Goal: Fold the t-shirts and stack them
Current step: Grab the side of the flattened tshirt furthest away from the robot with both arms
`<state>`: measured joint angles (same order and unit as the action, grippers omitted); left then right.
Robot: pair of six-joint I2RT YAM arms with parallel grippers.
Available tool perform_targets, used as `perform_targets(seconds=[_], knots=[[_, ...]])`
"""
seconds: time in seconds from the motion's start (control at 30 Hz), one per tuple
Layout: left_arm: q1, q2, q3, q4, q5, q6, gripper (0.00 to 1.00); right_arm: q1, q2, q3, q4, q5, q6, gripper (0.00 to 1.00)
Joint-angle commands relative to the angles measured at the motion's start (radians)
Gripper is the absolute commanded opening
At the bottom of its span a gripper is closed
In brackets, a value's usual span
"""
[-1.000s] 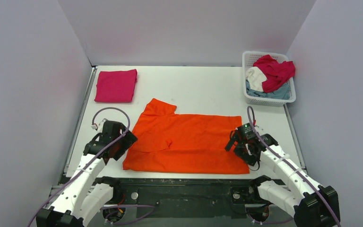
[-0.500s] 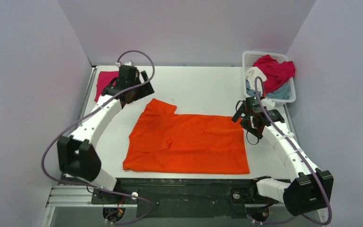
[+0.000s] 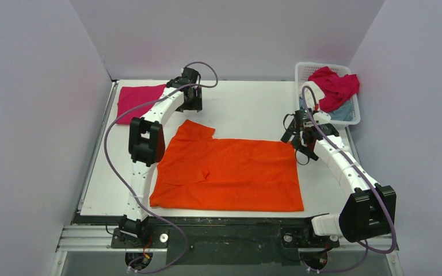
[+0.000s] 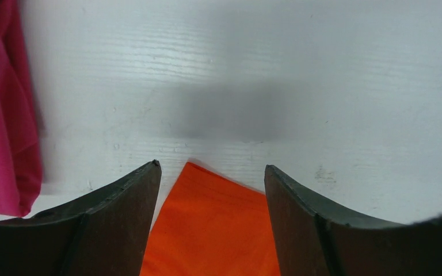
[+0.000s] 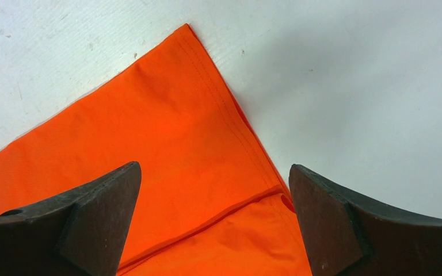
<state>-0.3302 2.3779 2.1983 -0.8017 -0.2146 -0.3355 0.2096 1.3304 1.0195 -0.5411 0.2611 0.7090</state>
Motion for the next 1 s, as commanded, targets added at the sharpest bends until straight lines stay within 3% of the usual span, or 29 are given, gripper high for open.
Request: perform_targets(seconds=[0.0,0.2,0.5,0.73,0.97], knots=[[-0.01,0.043,0.082,-0.094,-0.021,0.035,0.71,-0.009,0.002,-0.009,-0.013,0.032,-0.012,0.95],[-0.009,0.059,0.022,-0.067,-0.027,0.006,0.57,-0.012,-0.001,-0.022,-0.013,0.026,-0.019,0.95],[-0.008,0.025,-0.116,-0.009,-0.037,-0.026,0.51,-0.015,-0.002,-0.035,-0.013,0.022,-0.022,0.95],[-0.009,0.001,-0.187,0.023,-0.024,-0.047,0.31,-0.016,-0.006,-0.038,-0.012,0.019,-0.02,0.95],[-0.009,-0.021,-0.175,0.032,-0.017,-0.05,0.02,-0.016,0.047,0.001,0.004,0.037,-0.033,0.92]])
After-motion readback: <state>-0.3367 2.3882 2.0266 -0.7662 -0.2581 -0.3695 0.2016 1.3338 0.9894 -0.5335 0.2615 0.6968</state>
